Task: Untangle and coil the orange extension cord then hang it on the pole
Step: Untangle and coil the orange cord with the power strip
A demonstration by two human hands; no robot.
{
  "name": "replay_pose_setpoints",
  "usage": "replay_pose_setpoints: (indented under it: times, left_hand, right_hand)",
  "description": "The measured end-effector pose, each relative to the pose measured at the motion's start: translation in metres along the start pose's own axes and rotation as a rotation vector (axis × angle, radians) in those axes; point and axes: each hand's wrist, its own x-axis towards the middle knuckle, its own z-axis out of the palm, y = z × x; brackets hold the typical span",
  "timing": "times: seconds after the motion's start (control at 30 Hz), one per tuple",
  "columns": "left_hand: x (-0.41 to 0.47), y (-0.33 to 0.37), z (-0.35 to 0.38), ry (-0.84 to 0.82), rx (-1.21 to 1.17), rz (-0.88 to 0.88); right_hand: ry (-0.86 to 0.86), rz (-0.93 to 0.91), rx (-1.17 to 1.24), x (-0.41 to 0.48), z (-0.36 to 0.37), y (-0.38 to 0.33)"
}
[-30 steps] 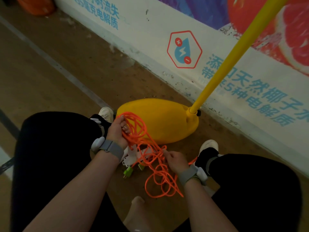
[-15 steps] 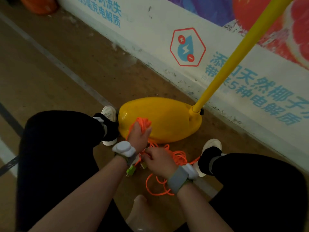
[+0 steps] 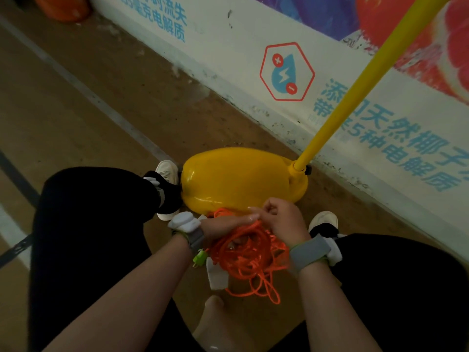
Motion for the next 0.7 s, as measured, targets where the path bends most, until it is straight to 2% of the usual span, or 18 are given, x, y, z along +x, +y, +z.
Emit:
replay_pose_setpoints:
  times: [0.1, 0.17, 0.33, 0.47, 0.6, 0.7]
  left_hand:
    - [0.0, 0.001, -0.003, -0.114, 0.23, -0.014]
    - [0.002, -0.005, 0.0, -0.147, 0.209, -0.015]
    - [-0.004, -0.002, 0.006, -0.121, -0.053, 0.147]
    - [-0.007, 0.009, -0.002, 0.007, -0.304, 0.292]
    - [-0.006, 0.013, -0.017, 0.11, -0.632, 0.349]
    - [-0.002, 0.01, -0.027, 0.237, -0.783, 0.378]
  right_hand:
    - [0.046, 0.019, -0.003, 0.002, 0.004, 0.004]
    - [0.033, 0.037, 0.006, 0.001, 0.007, 0.003]
    - [0.064, 0.243, 0.336, 0.0, 0.011, 0.014]
    - [0.067, 0.377, 0.431, 0.003, 0.026, 0.033]
    - [-0.006, 0.347, 0.323, 0.002, 0.036, 0.027]
    - [-0.077, 0.306, 0.245, -0.001, 0.039, 0.024]
